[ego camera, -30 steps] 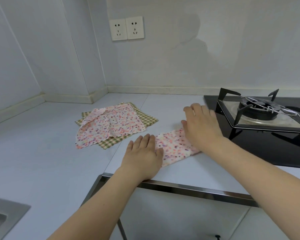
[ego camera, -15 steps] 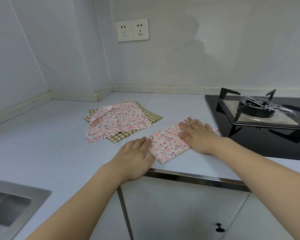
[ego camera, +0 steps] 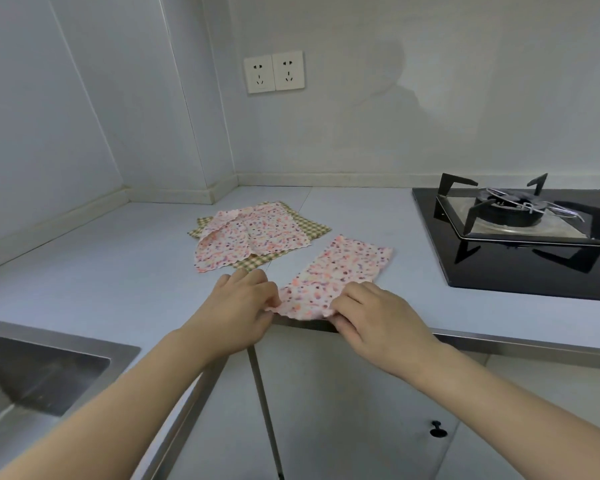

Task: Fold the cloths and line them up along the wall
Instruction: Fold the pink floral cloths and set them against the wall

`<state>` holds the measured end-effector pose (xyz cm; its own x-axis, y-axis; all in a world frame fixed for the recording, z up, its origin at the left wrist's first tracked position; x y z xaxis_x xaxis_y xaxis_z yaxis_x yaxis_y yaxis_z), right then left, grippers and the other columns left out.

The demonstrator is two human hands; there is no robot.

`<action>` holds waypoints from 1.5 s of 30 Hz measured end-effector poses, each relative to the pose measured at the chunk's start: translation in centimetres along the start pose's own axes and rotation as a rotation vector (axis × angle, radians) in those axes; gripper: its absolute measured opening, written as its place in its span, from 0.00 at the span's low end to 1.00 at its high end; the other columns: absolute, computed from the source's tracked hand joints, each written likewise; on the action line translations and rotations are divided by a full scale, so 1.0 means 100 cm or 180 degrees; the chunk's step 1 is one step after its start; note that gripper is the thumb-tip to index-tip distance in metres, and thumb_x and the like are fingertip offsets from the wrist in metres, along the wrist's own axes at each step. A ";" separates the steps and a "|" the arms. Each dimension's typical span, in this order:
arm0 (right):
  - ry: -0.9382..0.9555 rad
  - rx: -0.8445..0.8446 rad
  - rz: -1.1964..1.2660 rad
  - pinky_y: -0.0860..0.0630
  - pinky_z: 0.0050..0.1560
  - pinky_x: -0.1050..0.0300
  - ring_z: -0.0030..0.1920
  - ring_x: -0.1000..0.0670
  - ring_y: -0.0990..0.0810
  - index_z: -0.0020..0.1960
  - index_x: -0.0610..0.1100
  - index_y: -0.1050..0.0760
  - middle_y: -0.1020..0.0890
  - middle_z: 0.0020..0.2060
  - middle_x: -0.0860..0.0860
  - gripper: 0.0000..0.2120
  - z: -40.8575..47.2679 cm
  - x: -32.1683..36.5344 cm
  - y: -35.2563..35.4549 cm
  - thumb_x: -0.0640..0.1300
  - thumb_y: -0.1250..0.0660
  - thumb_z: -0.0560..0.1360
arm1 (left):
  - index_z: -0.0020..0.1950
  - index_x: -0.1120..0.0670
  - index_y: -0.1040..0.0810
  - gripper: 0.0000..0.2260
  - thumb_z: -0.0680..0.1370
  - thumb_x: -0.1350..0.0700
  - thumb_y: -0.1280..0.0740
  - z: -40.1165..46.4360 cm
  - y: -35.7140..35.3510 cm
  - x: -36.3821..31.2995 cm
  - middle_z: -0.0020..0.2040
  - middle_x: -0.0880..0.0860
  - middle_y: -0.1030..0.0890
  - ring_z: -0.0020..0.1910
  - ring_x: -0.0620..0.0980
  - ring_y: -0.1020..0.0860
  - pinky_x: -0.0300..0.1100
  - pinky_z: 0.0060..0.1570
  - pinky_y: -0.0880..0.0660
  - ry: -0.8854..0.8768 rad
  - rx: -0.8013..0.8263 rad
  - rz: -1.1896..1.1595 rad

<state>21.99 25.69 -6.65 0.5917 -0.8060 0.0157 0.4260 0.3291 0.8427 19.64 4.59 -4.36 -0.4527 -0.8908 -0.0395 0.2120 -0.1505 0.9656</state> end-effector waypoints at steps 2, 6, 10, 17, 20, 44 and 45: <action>-0.0123 -0.0096 0.0214 0.30 0.32 0.57 0.37 0.50 0.24 0.42 0.46 0.25 0.23 0.36 0.54 0.12 0.000 0.003 0.008 0.50 0.44 0.76 | 0.49 0.43 0.23 0.03 0.78 0.50 0.36 0.000 0.004 0.008 0.54 0.42 0.27 0.53 0.44 0.34 0.47 0.61 0.35 0.0086 0.0012 -0.0359; -0.1014 -0.0001 0.1438 0.30 0.36 0.54 0.31 0.53 0.29 0.47 0.50 0.27 0.24 0.30 0.55 0.03 0.004 -0.013 0.019 0.46 0.39 0.78 | 0.54 0.40 0.23 0.11 0.73 0.42 0.32 0.006 0.015 0.009 0.59 0.37 0.25 0.60 0.39 0.30 0.45 0.64 0.34 0.0530 0.0259 -0.1830; -0.1563 -0.0165 0.2281 0.27 0.36 0.52 0.29 0.50 0.26 0.43 0.50 0.26 0.20 0.29 0.50 0.07 0.012 -0.031 0.025 0.47 0.39 0.79 | 0.56 0.44 0.20 0.12 0.74 0.47 0.28 0.024 0.007 -0.001 0.57 0.35 0.22 0.55 0.34 0.25 0.34 0.56 0.33 0.0588 0.0598 -0.2281; -0.2020 -0.0248 0.1694 0.25 0.44 0.52 0.41 0.50 0.20 0.44 0.45 0.25 0.19 0.38 0.51 0.14 0.030 -0.087 0.020 0.50 0.43 0.82 | 0.41 0.59 0.26 0.13 0.81 0.51 0.36 0.093 -0.009 -0.024 0.35 0.50 0.25 0.37 0.47 0.27 0.35 0.39 0.31 0.1105 0.0022 -0.3279; -0.2119 -0.0132 0.1257 0.28 0.40 0.52 0.41 0.49 0.22 0.44 0.45 0.28 0.21 0.38 0.52 0.15 0.042 -0.114 0.012 0.52 0.47 0.82 | 0.41 0.52 0.29 0.10 0.81 0.52 0.38 0.127 -0.022 -0.031 0.37 0.51 0.29 0.36 0.48 0.30 0.36 0.36 0.35 0.1257 -0.0029 -0.3120; -0.2396 0.0544 -0.0406 0.35 0.57 0.47 0.57 0.42 0.28 0.54 0.46 0.24 0.22 0.54 0.48 0.17 0.040 -0.142 -0.022 0.53 0.48 0.80 | 0.55 0.50 0.30 0.11 0.76 0.48 0.38 0.128 -0.024 -0.067 0.47 0.45 0.27 0.48 0.49 0.29 0.47 0.49 0.35 0.0798 -0.1209 -0.0843; -0.2394 0.0555 -0.0403 0.35 0.57 0.47 0.57 0.42 0.28 0.54 0.45 0.24 0.22 0.54 0.47 0.17 0.040 -0.142 -0.022 0.53 0.48 0.80 | 0.54 0.49 0.29 0.12 0.74 0.45 0.38 0.119 -0.020 -0.078 0.48 0.45 0.28 0.49 0.49 0.30 0.47 0.50 0.34 0.0608 -0.1321 -0.0849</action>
<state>9.90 34.46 -6.56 -0.1036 -0.9696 0.2218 0.3087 0.1807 0.9339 12.47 16.89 -2.91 -0.3801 -0.8548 -0.3534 0.4536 -0.5053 0.7341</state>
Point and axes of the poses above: each hand's wrist, its own z-axis towards the middle knuckle, its own y-axis out of the back of the hand, x = y × z, the point moved 3 cm from there along z, towards the middle knuckle
